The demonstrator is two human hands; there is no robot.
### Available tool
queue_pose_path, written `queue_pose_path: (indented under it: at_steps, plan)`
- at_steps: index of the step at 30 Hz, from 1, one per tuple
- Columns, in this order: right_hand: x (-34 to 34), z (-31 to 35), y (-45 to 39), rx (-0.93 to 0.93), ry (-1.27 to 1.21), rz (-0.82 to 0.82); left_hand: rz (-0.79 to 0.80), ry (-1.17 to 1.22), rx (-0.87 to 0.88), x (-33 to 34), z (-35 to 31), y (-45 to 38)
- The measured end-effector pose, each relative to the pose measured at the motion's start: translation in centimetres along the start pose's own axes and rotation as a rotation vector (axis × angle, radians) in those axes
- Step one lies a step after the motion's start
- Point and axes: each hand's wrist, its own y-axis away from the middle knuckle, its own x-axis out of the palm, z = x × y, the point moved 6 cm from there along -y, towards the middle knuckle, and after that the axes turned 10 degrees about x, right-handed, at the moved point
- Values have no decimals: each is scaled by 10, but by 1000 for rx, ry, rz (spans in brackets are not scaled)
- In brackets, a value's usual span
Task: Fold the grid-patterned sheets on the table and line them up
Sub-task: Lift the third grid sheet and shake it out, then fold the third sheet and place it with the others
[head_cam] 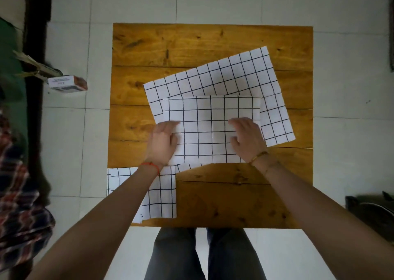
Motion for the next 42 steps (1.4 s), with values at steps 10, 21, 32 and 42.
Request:
queue_pose_path:
  at_steps: [10, 21, 32, 42]
  plan:
    - [56, 105, -90, -146, 156, 51, 156, -329, -80, 30, 22, -56]
    - [71, 76, -94, -69, 298, -7, 238, -429, -98, 38, 36, -56]
    - [14, -77, -77, 282, 276, -169, 251, -448, -102, 37, 32, -56]
    - [18, -33, -56, 90, 194, -223, -212, -128, -378, 15, 34, -30]
